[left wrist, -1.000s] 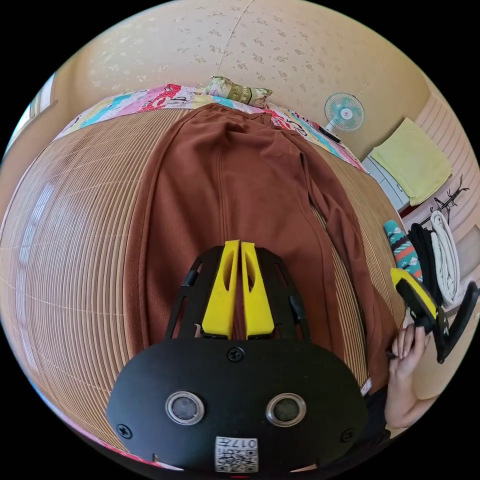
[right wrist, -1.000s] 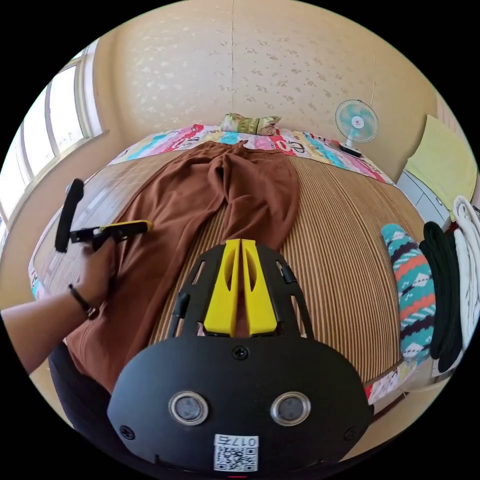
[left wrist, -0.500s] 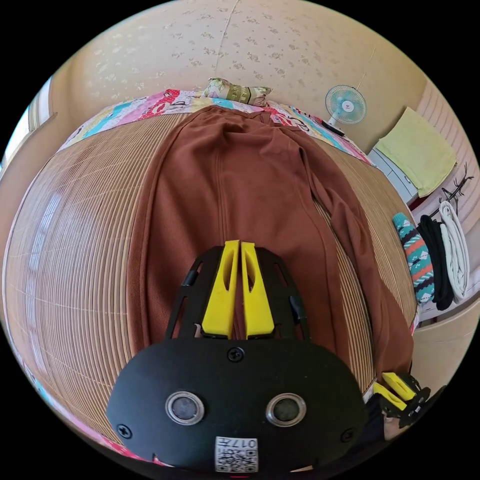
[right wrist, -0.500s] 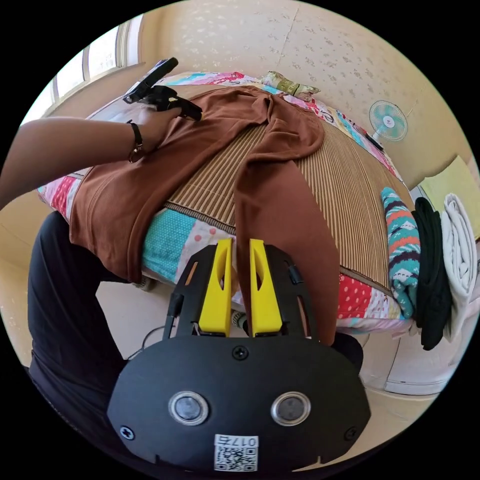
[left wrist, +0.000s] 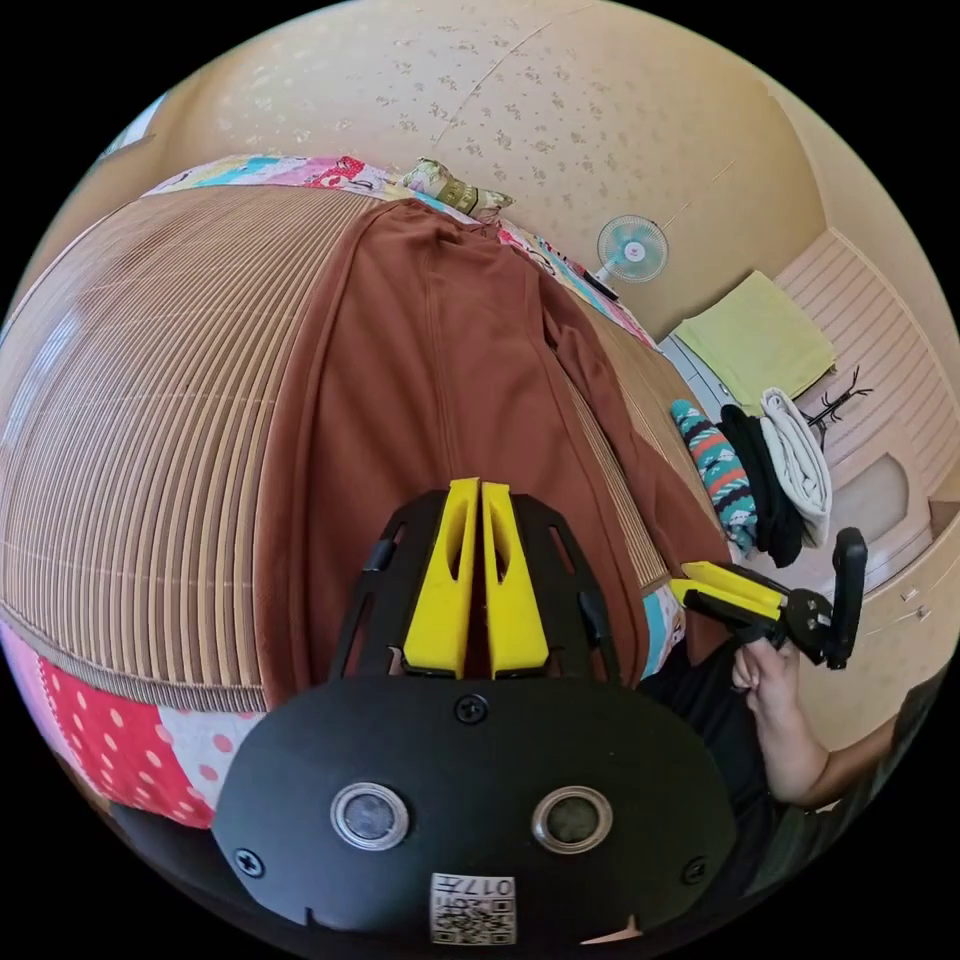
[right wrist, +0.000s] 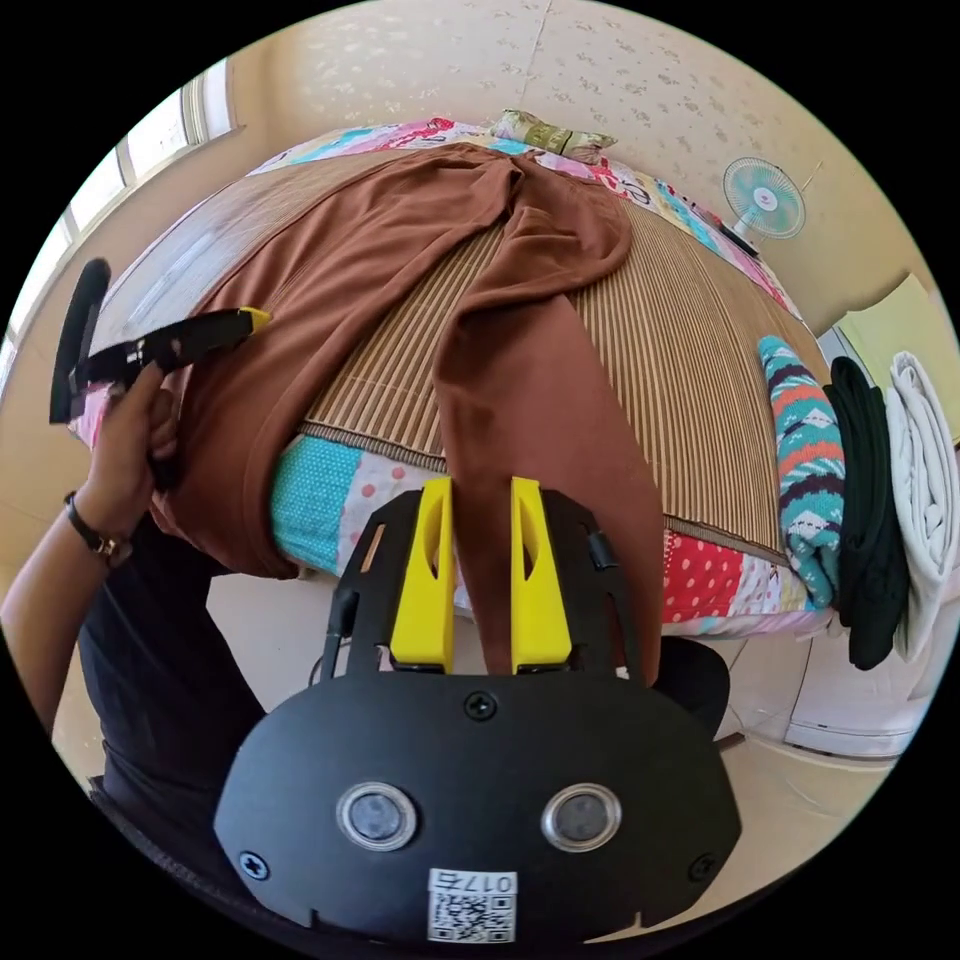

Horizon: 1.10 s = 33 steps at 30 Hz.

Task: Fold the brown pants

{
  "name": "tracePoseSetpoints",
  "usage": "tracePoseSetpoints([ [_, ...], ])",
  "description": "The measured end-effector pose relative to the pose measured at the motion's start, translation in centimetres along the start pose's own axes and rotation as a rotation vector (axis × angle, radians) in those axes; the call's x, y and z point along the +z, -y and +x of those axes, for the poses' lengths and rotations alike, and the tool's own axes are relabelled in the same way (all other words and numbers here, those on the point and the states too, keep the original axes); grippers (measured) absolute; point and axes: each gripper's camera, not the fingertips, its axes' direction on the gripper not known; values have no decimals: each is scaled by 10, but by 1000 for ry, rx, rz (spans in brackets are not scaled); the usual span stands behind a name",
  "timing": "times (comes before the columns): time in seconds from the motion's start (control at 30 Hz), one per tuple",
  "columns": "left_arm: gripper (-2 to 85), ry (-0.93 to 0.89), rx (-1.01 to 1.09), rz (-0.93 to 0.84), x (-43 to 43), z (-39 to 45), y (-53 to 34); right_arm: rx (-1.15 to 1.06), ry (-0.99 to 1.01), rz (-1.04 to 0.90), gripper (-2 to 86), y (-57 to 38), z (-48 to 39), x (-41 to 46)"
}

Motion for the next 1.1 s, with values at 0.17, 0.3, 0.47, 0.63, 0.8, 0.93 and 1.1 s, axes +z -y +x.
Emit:
tracePoseSetpoints([
  [0.17, -10, -45, -12, 21, 0, -13, -7, 14, 489, 130, 38, 2, 73, -46],
  [0.3, -10, -95, -26, 25, 1, -24, -8, 251, 1284, 506, 25, -41, 205, -66],
  [0.47, -10, -82, -15, 33, 4, -23, -10, 489, 1298, 544, 18, -99, 288, -36],
  [0.63, -10, -93, -20, 32, 9, -25, -11, 675, 760, 245, 16, -118, 304, -28],
  [0.8, -9, -81, -24, 25, 15, -21, -11, 558, 621, 133, 17, -87, 288, -36],
  [0.93, -7, -49, -73, -15, 16, -10, -9, 528, 568, 94, 20, -71, 287, -42],
  [1.1, 36, -130, 23, -11, 18, 56, -40, 548, 659, 95, 24, -75, 299, -33],
])
